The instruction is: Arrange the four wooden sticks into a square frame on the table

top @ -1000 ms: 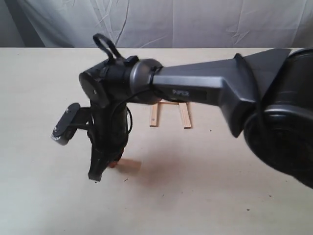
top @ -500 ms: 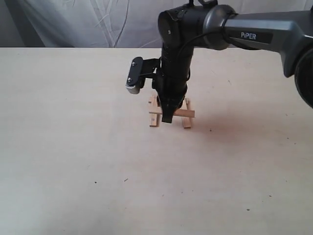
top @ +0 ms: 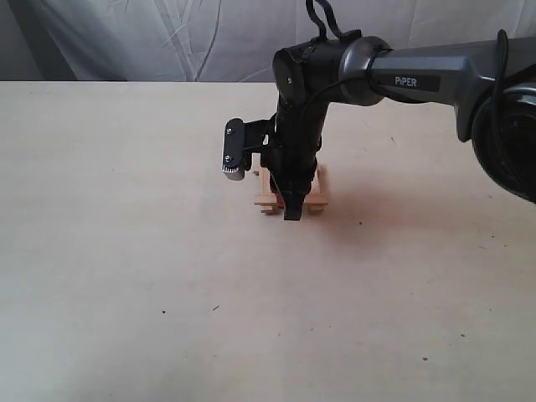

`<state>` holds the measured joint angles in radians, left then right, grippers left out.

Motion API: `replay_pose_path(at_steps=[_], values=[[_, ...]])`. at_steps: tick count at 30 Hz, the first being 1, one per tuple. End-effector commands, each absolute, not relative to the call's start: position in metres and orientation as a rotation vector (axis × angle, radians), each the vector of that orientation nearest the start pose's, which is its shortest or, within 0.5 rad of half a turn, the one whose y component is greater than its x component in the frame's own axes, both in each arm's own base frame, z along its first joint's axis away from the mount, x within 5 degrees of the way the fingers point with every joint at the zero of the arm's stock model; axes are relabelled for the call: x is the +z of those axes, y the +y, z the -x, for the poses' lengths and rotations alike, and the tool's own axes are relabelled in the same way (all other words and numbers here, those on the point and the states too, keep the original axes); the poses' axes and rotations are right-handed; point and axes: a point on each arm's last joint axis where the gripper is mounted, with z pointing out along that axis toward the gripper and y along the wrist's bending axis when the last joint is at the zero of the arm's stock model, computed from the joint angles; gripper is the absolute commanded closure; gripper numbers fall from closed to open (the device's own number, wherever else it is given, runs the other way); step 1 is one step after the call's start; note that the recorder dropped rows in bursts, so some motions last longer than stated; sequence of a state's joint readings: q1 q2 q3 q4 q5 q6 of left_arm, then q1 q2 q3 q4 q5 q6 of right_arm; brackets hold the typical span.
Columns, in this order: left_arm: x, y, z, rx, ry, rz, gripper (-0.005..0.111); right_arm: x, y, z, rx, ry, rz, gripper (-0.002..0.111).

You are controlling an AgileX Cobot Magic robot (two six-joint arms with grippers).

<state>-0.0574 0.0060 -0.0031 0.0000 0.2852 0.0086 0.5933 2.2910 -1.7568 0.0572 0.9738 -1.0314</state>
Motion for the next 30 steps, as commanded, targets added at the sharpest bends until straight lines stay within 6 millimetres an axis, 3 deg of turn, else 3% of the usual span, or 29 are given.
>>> replay_pose_path(at_steps=[1, 5, 7, 11, 13, 15, 18, 22, 24, 26, 30], values=[[0.187, -0.003, -0.055, -0.039, 1.769, -0.061, 0.107, 0.129, 0.262, -0.384, 0.019, 2.077, 2.147, 0.109], [0.187, -0.003, -0.055, -0.039, 1.769, -0.061, 0.107, 0.130, 0.262, -0.385, 0.019, 2.103, 2.109, 0.107], [0.187, -0.003, -0.055, -0.039, 1.769, -0.061, 0.107, 0.130, 0.263, -0.385, 0.024, 2.105, 2.103, 0.097], [0.187, -0.003, -0.055, -0.039, 1.769, -0.061, 0.107, 0.138, 0.264, -0.383, 0.061, 2.118, 2.069, 0.047], [0.187, -0.003, -0.055, -0.039, 1.769, -0.061, 0.107, 0.151, 0.265, -0.384, 0.064, 2.158, 1.970, 0.032], [0.187, -0.003, -0.055, -0.039, 1.769, -0.061, 0.107, 0.175, 0.265, -0.384, 0.069, 2.201, 1.834, 0.035], [0.187, -0.003, -0.055, -0.039, 1.769, -0.061, 0.107, 0.213, 0.254, -0.382, 0.092, 2.299, 1.656, 0.055], [0.187, -0.003, -0.055, -0.039, 1.769, -0.061, 0.107, 0.239, 0.204, -0.377, 0.312, 2.594, 1.366, 0.108], [0.187, -0.003, -0.055, -0.039, 1.769, -0.061, 0.107, 0.243, 0.160, -0.379, 0.382, 2.804, 1.009, 0.107], [0.187, -0.003, -0.055, -0.039, 1.769, -0.061, 0.107, 0.250, 0.123, -0.373, 0.386, 2.888, 0.728, 0.107], [0.187, -0.003, -0.055, -0.039, 1.769, -0.061, 0.107, 0.266, 0.067, -0.332, 0.333, 2.824, 0.484, 0.107]])
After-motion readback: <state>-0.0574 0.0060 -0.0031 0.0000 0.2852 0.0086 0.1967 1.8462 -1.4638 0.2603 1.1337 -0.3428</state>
